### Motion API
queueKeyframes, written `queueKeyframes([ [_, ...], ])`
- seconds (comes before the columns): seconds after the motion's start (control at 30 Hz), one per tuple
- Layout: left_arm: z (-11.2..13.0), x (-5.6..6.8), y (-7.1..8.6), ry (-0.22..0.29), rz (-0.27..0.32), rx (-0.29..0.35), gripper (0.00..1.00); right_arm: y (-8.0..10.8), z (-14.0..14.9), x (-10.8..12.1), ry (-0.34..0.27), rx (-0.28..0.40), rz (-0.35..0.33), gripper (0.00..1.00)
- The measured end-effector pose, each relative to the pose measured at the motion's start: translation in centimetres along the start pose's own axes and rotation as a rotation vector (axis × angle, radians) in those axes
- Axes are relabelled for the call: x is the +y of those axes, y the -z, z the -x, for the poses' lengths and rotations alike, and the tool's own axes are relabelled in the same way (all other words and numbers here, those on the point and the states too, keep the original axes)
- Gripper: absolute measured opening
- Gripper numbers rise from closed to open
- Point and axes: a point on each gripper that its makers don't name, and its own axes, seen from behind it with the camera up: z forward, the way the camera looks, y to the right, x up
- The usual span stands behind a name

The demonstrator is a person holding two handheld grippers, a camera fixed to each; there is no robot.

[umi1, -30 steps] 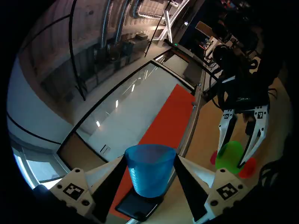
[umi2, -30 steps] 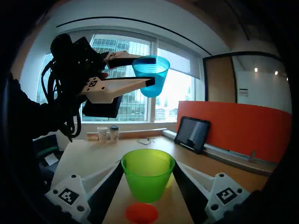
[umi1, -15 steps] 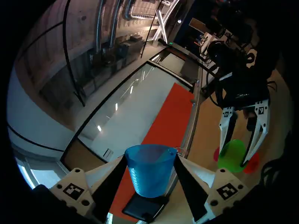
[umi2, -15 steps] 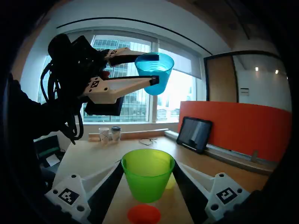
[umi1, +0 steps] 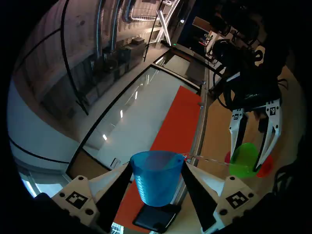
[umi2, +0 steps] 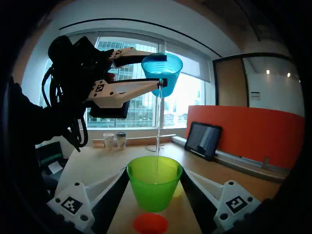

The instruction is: Pour water

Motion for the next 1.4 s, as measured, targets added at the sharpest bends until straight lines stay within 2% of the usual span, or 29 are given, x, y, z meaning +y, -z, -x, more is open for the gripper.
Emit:
queueKeyframes([
  [1.4, -1.2, 0.2, 0.1, -0.173, -0.014, 0.011, 0.87, 0.3, -0.6, 0.6, 0.007, 0.006, 0.013, 0.92],
])
